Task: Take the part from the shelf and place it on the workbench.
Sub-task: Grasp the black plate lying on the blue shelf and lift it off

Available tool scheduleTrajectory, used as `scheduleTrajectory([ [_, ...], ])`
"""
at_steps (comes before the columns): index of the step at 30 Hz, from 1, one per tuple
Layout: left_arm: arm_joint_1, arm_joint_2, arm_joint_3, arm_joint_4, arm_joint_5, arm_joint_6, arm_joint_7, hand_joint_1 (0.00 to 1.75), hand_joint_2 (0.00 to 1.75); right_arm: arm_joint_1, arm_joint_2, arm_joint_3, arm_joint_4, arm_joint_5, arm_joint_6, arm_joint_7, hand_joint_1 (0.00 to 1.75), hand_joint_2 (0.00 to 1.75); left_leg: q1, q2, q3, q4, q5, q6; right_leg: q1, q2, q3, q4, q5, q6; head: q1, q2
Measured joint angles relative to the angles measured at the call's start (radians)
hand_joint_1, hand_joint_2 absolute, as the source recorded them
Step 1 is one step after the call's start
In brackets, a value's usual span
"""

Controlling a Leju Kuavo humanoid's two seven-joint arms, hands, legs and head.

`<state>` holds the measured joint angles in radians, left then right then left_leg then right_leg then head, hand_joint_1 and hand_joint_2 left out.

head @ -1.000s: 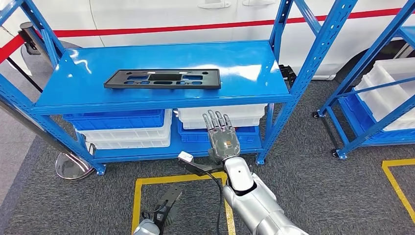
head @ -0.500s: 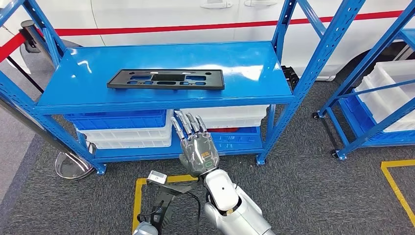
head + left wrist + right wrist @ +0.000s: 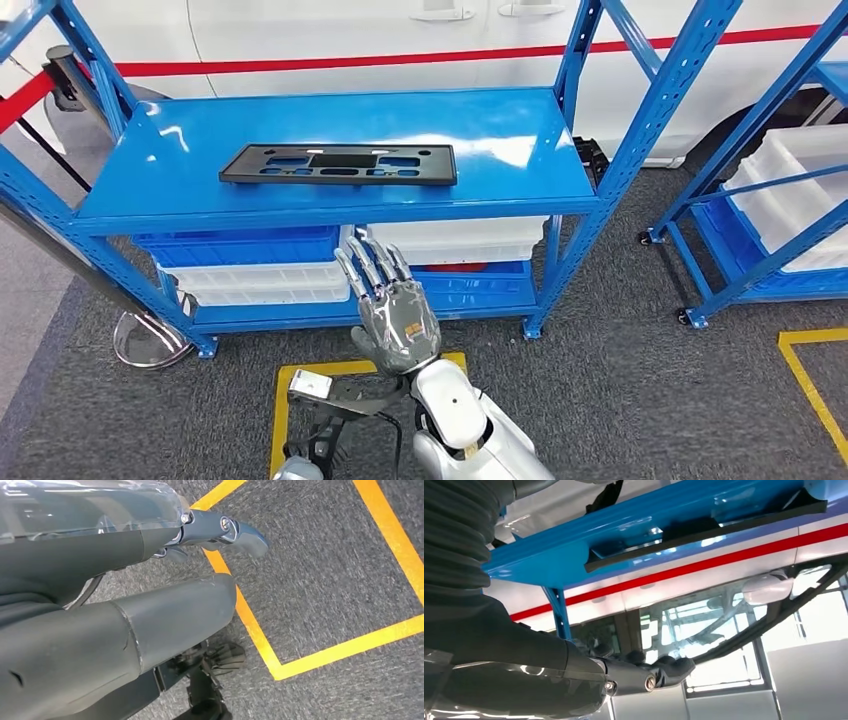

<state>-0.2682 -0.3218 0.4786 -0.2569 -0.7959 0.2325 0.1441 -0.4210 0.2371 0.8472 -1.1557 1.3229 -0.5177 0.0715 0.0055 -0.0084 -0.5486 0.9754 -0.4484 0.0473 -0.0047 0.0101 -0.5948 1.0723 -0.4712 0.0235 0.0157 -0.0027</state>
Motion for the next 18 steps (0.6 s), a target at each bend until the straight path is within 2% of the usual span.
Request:
scheduleTrajectory([
  [1,0.000,-0.001,0.000,0.000,0.000,0.000,0.001,0.00,0.00,0.001,-0.002,0.000,-0.001,-0.002,0.001,0.000,0.00,1.75,0.001,0.001,0.004,-0.002,-0.002,0.001,-0.002,0.000,-0.030,0.049,-0.024,0.003,0.001,0.000],
  [3,0.000,-0.003,0.002,0.000,0.000,-0.001,0.002,0.00,0.00,0.008,-0.005,0.000,-0.003,-0.007,0.002,0.000,0.00,1.75,0.003,0.001,0.010,-0.001,-0.008,-0.003,-0.009,-0.001,-0.109,0.167,-0.070,0.006,0.002,0.000],
  [4,0.001,-0.003,0.003,0.000,0.000,-0.001,0.004,0.00,0.00,0.013,-0.008,0.000,-0.003,-0.009,0.002,0.000,0.00,1.75,0.005,0.001,0.014,0.000,-0.012,-0.008,-0.014,-0.002,-0.136,0.197,-0.071,0.008,0.002,0.000],
  [5,0.002,-0.003,0.004,0.000,0.000,-0.001,0.004,0.00,0.00,0.017,-0.010,0.000,-0.003,-0.010,0.003,0.000,0.00,1.75,0.008,0.001,0.021,0.002,-0.018,-0.015,-0.019,-0.003,-0.147,0.195,-0.052,0.011,0.002,0.000],
  [6,0.002,-0.003,0.005,0.000,0.000,-0.001,0.005,0.00,0.00,0.019,-0.011,0.000,-0.003,-0.011,0.003,0.000,0.00,1.75,0.013,0.000,0.031,0.004,-0.025,-0.023,-0.024,-0.004,-0.135,0.152,-0.013,0.016,0.002,0.000],
  [7,0.002,-0.003,0.006,0.000,0.000,-0.001,0.005,0.00,0.00,0.020,-0.012,0.000,-0.003,-0.012,0.004,0.000,0.00,1.75,0.018,0.000,0.043,0.007,-0.035,-0.032,-0.029,-0.006,-0.110,0.084,0.032,0.021,0.002,0.000],
  [8,0.002,-0.003,0.006,0.001,0.000,0.000,0.006,0.00,0.00,0.020,-0.014,0.000,-0.003,-0.013,0.006,0.000,0.00,1.75,0.022,-0.001,0.052,0.010,-0.045,-0.041,-0.029,-0.008,-0.087,0.024,0.061,0.026,0.004,0.000],
  [9,0.001,-0.004,0.007,0.001,0.000,0.000,0.006,0.00,0.00,0.022,-0.015,0.000,-0.003,-0.015,0.008,0.000,0.00,1.75,0.024,-0.001,0.058,0.012,-0.055,-0.051,-0.027,-0.009,-0.070,-0.019,0.075,0.022,0.008,0.000],
  [10,0.000,-0.004,0.007,0.001,0.000,0.000,0.007,0.00,0.00,0.025,-0.016,0.000,-0.003,-0.017,0.010,0.000,0.00,1.75,0.024,0.000,0.061,0.012,-0.063,-0.061,-0.024,-0.009,-0.064,-0.039,0.075,0.014,0.008,0.000],
  [12,-0.001,-0.003,0.008,0.001,-0.001,0.000,0.008,0.00,0.00,0.030,-0.018,0.000,-0.003,-0.022,0.012,0.001,0.00,1.75,0.024,0.001,0.068,0.015,-0.069,-0.077,-0.017,-0.006,-0.059,-0.040,0.057,-0.014,0.004,0.000],
  [13,-0.002,-0.003,0.008,0.001,-0.001,-0.001,0.009,0.00,0.00,0.032,-0.018,0.000,-0.003,-0.025,0.012,0.001,0.00,1.75,0.025,0.003,0.065,0.032,-0.065,-0.082,-0.017,-0.004,-0.050,-0.042,0.052,-0.024,-0.001,0.000],
  [14,-0.003,-0.003,0.008,0.001,-0.001,-0.001,0.009,0.00,0.00,0.032,-0.018,0.000,-0.003,-0.027,0.012,0.001,0.00,1.75,0.026,0.004,0.050,0.068,-0.058,-0.086,-0.017,-0.003,-0.038,-0.044,0.044,-0.033,-0.004,0.000],
  [15,-0.004,-0.003,0.009,0.001,-0.001,-0.001,0.009,0.00,0.00,0.033,-0.018,0.000,-0.004,-0.028,0.012,0.000,0.00,1.75,0.027,0.004,0.020,0.119,-0.055,-0.088,-0.017,-0.002,-0.024,-0.047,0.036,-0.040,-0.006,0.000],
  [16,-0.005,-0.003,0.009,0.001,-0.001,-0.001,0.009,0.00,0.00,0.033,-0.018,0.000,-0.004,-0.029,0.013,0.000,0.00,1.75,0.026,0.005,-0.024,0.183,-0.061,-0.089,-0.015,-0.003,-0.010,-0.051,0.026,-0.045,-0.010,0.000],
  [18,-0.004,-0.003,0.009,0.001,0.000,-0.001,0.009,0.00,0.00,0.033,-0.018,0.000,-0.003,-0.029,0.013,0.000,0.00,1.75,0.022,0.005,-0.117,0.293,-0.111,-0.086,-0.010,-0.002,0.018,-0.054,0.005,-0.052,-0.013,0.000],
])
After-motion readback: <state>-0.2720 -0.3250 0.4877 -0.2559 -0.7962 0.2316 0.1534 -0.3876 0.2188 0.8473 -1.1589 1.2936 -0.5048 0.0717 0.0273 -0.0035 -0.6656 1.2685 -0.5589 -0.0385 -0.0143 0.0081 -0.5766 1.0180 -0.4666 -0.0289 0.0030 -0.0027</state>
